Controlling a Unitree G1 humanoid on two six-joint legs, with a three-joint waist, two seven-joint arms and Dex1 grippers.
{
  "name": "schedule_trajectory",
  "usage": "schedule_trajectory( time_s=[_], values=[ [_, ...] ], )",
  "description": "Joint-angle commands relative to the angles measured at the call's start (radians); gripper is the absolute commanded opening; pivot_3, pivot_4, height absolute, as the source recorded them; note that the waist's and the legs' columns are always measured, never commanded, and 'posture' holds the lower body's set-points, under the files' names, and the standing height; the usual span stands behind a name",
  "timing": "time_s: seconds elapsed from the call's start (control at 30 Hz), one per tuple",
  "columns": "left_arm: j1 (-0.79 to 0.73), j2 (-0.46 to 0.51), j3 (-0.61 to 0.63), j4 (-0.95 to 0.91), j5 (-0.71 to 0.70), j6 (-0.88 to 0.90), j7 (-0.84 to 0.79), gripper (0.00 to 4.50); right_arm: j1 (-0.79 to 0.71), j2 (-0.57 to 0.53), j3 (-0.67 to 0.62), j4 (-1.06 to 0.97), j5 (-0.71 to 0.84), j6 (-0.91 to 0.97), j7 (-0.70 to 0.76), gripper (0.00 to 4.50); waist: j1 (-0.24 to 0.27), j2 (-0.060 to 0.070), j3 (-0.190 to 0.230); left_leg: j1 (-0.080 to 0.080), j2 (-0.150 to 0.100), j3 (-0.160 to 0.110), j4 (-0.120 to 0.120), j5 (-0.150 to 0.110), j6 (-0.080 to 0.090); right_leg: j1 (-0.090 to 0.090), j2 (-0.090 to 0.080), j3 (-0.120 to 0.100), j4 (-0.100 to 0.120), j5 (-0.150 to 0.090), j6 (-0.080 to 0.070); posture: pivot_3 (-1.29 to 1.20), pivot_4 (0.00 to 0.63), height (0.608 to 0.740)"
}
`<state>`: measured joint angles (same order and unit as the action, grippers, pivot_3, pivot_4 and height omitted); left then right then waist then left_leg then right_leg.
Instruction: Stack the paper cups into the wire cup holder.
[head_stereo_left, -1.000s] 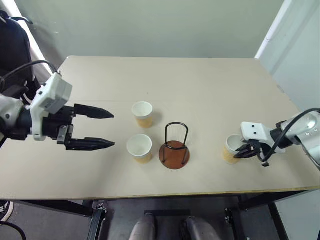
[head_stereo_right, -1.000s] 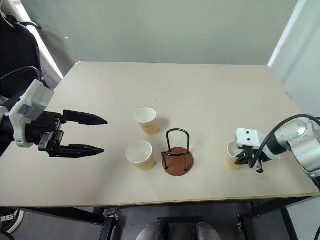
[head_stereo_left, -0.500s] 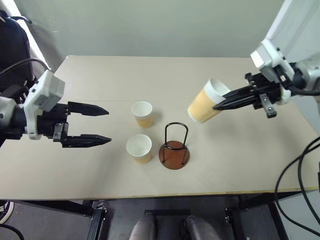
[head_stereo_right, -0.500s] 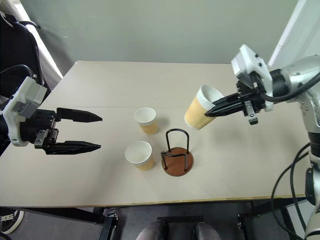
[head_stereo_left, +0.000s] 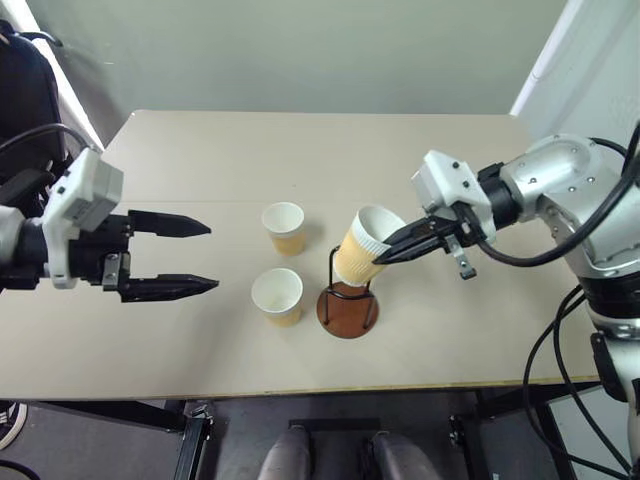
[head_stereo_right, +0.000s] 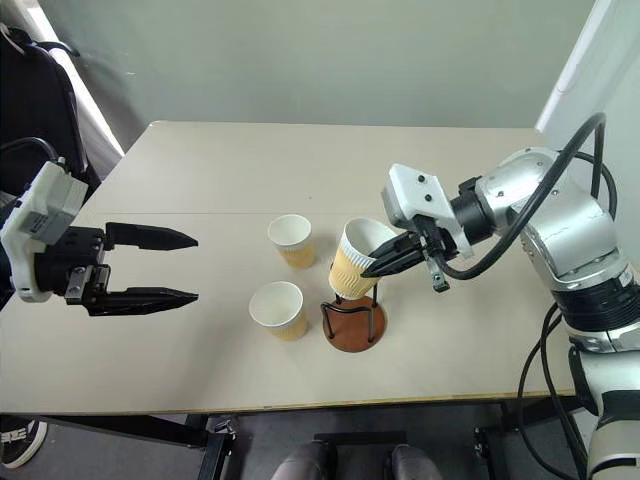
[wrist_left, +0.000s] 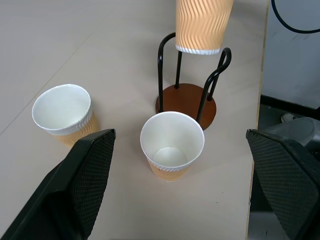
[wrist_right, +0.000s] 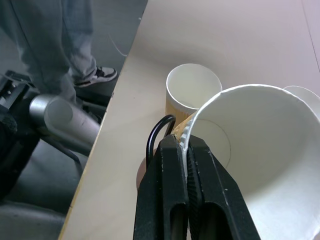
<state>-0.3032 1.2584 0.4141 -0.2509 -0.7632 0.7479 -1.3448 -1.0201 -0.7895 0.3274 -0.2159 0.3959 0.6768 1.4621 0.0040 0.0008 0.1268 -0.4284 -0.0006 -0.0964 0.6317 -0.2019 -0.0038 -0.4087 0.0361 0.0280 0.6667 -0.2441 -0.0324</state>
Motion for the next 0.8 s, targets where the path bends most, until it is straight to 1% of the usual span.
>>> schedule_trajectory(
  time_s=[0.03,0.17,0.27,0.3,0.43,0.53,0.6,0.63,0.7,0.77,0.8],
  values=[
    [0.002,0.011,0.052,-0.031,-0.021,0.010,0.006,4.50,0.005,0.006,0.015,-0.021,-0.029,-0.032,-0.008,0.02,0.000,0.000,0.000,0.000,0.000,0.000,0.000,0.000,0.000,0.000,0.000,0.000,0.000,0.000,0.000,0.00,0.150,0.740],
    [0.006,0.011,0.058,-0.036,-0.022,0.012,0.010,4.50,0.015,0.011,0.027,-0.024,-0.045,-0.044,-0.008,0.02,0.000,0.000,0.000,0.000,0.000,0.000,0.000,0.000,0.000,0.000,0.000,0.000,0.001,0.000,0.000,0.00,0.150,0.740],
    [0.008,0.009,0.062,-0.042,-0.027,0.014,0.014,4.50,0.017,0.016,0.034,-0.009,-0.067,-0.061,-0.015,0.64,0.000,0.000,0.000,0.000,0.000,0.000,0.000,0.000,0.000,0.000,0.000,0.000,0.001,0.000,-0.001,0.00,0.150,0.740],
    [0.008,0.009,0.065,-0.044,-0.031,0.016,0.013,4.50,0.018,0.018,0.035,-0.006,-0.072,-0.065,-0.015,0.94,0.000,0.000,0.000,0.000,0.000,0.000,0.000,0.000,0.000,0.000,0.000,0.000,0.001,0.000,-0.001,0.00,0.150,0.740],
    [0.006,0.027,0.054,-0.048,-0.034,0.010,-0.012,4.50,0.016,0.027,0.030,0.007,-0.086,-0.074,-0.022,2.43,0.000,0.000,0.000,0.000,0.000,0.000,0.000,0.000,0.000,0.000,0.000,0.000,0.001,0.000,-0.001,0.00,0.150,0.740],
    [-0.019,0.042,0.006,-0.041,-0.024,-0.009,-0.035,4.50,0.009,0.024,0.016,0.030,-0.092,-0.075,-0.025,3.51,0.001,0.000,0.000,0.000,0.000,0.000,0.000,0.000,-0.001,-0.001,0.000,0.000,0.002,0.000,-0.001,0.00,0.150,0.740],
    [-0.042,0.048,-0.046,-0.035,-0.005,-0.033,-0.054,4.50,0.003,0.013,-0.005,0.056,-0.091,-0.076,-0.027,4.25,0.002,0.000,0.000,0.000,0.000,0.000,0.000,0.000,-0.001,-0.001,0.000,0.000,0.002,0.000,-0.001,0.00,0.150,0.740],
    [-0.057,0.049,-0.081,-0.034,0.010,-0.050,-0.062,4.50,0.000,0.004,-0.021,0.071,-0.088,-0.075,-0.028,4.48,0.003,0.000,0.000,0.000,0.000,0.000,0.000,0.000,-0.001,0.000,0.000,0.000,0.002,0.000,-0.001,0.00,0.150,0.740],
    [-0.108,0.040,-0.167,-0.030,0.048,-0.092,-0.085,4.50,0.001,-0.020,-0.079,0.110,-0.060,-0.059,-0.035,4.48,0.006,0.000,0.000,0.000,0.000,0.000,0.001,0.000,-0.001,0.000,0.000,0.000,0.002,0.000,-0.001,0.00,0.150,0.740],
    [-0.177,0.021,-0.261,-0.030,0.076,-0.118,-0.116,4.50,0.017,-0.054,-0.181,0.137,0.037,0.028,-0.021,4.48,0.011,0.000,0.000,-0.001,0.000,0.000,0.001,0.000,-0.001,-0.001,0.000,0.000,0.002,0.000,-0.001,0.00,0.150,0.740],
    [-0.210,0.010,-0.312,-0.035,0.093,-0.129,-0.138,4.50,0.055,-0.101,-0.244,0.122,0.110,0.078,0.024,4.48,0.016,0.000,0.000,-0.002,0.000,0.000,0.001,0.000,-0.001,-0.002,-0.001,0.000,0.002,0.000,-0.001,0.00,0.150,0.740]
  ],
)
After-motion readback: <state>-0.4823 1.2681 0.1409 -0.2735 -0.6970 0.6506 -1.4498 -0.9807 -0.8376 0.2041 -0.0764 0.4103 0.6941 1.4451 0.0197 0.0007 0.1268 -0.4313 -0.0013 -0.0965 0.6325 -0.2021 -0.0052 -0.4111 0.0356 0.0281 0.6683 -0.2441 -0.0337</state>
